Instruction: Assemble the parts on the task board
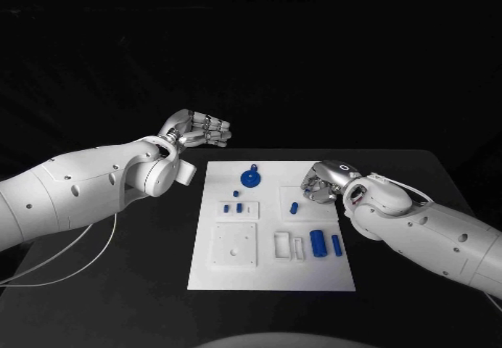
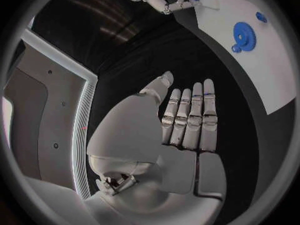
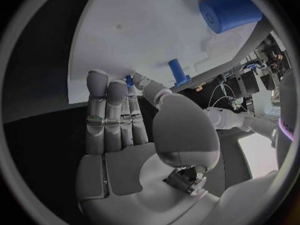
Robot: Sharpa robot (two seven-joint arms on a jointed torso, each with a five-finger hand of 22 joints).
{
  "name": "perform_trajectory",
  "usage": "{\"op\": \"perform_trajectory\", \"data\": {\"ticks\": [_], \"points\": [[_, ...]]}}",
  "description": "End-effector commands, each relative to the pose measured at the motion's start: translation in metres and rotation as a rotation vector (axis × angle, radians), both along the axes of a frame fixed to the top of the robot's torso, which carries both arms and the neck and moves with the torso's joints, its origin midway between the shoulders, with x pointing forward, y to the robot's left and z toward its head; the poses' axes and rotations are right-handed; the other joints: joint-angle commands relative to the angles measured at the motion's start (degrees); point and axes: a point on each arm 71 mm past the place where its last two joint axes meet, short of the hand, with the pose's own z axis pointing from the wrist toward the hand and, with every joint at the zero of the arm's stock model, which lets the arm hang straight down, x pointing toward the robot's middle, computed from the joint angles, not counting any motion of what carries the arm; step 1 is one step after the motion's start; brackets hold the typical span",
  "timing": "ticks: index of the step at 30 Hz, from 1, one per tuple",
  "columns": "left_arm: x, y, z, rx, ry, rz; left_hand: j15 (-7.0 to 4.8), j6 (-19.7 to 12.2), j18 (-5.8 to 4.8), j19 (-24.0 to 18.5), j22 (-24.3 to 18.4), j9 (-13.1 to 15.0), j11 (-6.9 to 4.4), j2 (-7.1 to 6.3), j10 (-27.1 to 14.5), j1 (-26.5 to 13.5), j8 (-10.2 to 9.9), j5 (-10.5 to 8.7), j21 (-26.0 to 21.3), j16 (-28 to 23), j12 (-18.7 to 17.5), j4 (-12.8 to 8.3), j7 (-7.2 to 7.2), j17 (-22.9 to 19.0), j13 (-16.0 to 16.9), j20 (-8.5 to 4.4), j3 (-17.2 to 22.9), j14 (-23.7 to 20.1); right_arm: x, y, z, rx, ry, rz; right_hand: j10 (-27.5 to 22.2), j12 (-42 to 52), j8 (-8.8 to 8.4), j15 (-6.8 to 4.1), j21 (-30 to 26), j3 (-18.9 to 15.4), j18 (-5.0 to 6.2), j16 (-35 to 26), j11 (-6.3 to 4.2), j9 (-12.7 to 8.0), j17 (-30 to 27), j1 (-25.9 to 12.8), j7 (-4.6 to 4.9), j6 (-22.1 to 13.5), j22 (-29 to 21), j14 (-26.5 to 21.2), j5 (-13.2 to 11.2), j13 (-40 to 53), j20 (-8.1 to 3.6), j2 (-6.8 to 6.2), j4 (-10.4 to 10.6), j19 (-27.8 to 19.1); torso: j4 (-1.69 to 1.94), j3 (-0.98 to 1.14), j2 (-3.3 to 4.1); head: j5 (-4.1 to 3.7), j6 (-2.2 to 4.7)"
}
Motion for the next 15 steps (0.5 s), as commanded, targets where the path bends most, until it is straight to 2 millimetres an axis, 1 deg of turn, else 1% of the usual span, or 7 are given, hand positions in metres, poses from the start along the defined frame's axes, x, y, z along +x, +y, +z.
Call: {"op": "perform_trajectory", "data": {"ticks": [1,4,6,8,10,11,15], "points": [[0.0002,-0.0027,0.0015,-0.013,0.0,-0.015,-0.17,-0.4,0.61,-0.4,0.1,0.0,0.08,-0.22,-0.4,-0.5,0.1,-0.31,0.3,-0.2,0.2,-0.1,0.13,-0.1,0.0,0.15,-0.3,-0.1,-0.0029,0.0019,-0.0047,-0.044,-0.006,0.001,1.7,0.4,0.06,-0.37,0.5,2.2,0.31,-0.1,-0.6,0.2,0.1,0.4,-0.13,0.8,0.4,0.1,0.2,0.8,-0.48,0.75,-0.9,2.2,0.0,-0.01,-0.02,0.09,0.02],[0.0004,-0.0025,0.0014,-0.013,0.001,-0.015,-0.17,-0.4,0.61,-0.4,0.1,0.0,0.08,-0.22,-0.4,-0.5,0.1,-0.31,0.3,-0.2,0.2,-0.1,0.13,-0.1,0.0,0.15,-0.3,-0.1,-0.0029,0.0019,-0.0035,-0.045,-0.021,-0.005,2.4,0.4,0.03,-0.53,0.9,4.0,0.22,-0.3,-0.81,0.4,0.2,-0.1,-0.38,1.4,0.9,0.2,-0.3,1.0,-0.63,0.56,-1.3,2.2,0.01,-0.06,-0.01,0.08,0.01],[0.0006,-0.0019,0.0013,-0.012,0.002,-0.014,-0.2,-0.4,0.63,-0.3,0.1,0.0,0.08,-0.09,-0.4,-0.3,0.1,-0.37,0.3,-0.1,0.2,-0.1,0.14,0.0,0.0,0.13,-0.3,0.0,-0.003,0.002,-0.0024,-0.044,-0.033,-0.01,2.5,0.3,0.02,-0.54,0.9,5.0,0.17,-0.4,-0.82,0.6,0.3,-0.2,-0.4,1.5,1.0,0.4,-1.7,1.2,-0.68,0.56,-1.3,2.2,-0.01,-0.09,-0.01,0.04,-0.09],[0.0008,-0.0014,0.0012,-0.011,0.002,-0.012,-0.2,-0.4,0.63,-0.3,0.1,0.0,0.08,-0.09,-0.4,-0.3,0.1,-0.37,0.3,-0.1,0.2,-0.1,0.14,0.0,0.0,0.13,-0.3,0.0,-0.0031,0.0019,-0.0015,-0.042,-0.042,-0.015,2.5,0.3,0.03,-0.56,1.0,5.7,0.15,-0.5,-0.81,0.7,0.3,0.0,-0.39,1.4,1.1,0.4,-3.7,1.3,-0.69,0.69,-1.3,2.2,-0.03,-0.1,-0.01,0.07,-0.01],[0.0012,-0.0007,0.0011,-0.011,0.003,-0.01,-0.2,-0.4,0.63,-0.3,0.1,0.0,0.08,-0.09,-0.4,-0.3,0.1,-0.37,0.3,-0.1,0.2,-0.1,0.14,0.0,0.0,0.13,-0.3,0.0,-0.0031,0.0015,-0.0006,-0.039,-0.052,-0.021,2.6,0.4,0.04,-0.6,0.9,6.8,0.14,-0.7,-0.86,1.0,0.4,0.1,-0.43,1.5,1.2,0.5,-5.5,1.6,-0.74,0.49,-1.1,2.2,0.01,-0.07,-0.01,0.03,0.04],[0.0013,-0.0004,0.0011,-0.01,0.003,-0.009,-0.2,-0.4,0.63,-0.3,0.1,0.0,0.08,-0.09,-0.4,-0.3,0.1,-0.37,0.3,-0.1,0.2,-0.1,0.14,0.0,0.0,0.13,-0.3,0.0,-0.003,0.0013,-0.0004,-0.039,-0.054,-0.022,2.6,0.4,0.02,-0.58,0.9,7.4,0.1,-0.8,-0.84,1.3,0.4,0.1,-0.39,1.4,1.2,0.5,-5.9,1.8,-0.75,0.28,-1.0,2.2,0.01,-0.07,-0.01,0.03,0.04],[0.0022,0.0013,0.0008,-0.009,0.003,-0.005,-0.2,-0.4,0.63,-0.3,0.1,0.0,0.08,-0.09,-0.4,-0.3,0.1,-0.37,0.3,-0.1,0.2,-0.1,0.14,0.0,0.0,0.13,-0.3,0.0,-0.0034,-0.0002,0.0011,-0.035,-0.066,-0.027,2.8,0.3,0.05,-0.68,0.9,7.0,-0.05,-1.0,-0.88,1.5,0.6,0.7,-0.45,1.4,1.3,0.7,-6.5,1.7,-0.91,0.33,-0.9,2.2,0.02,-0.09,-0.06,0.09,0.05]]}}
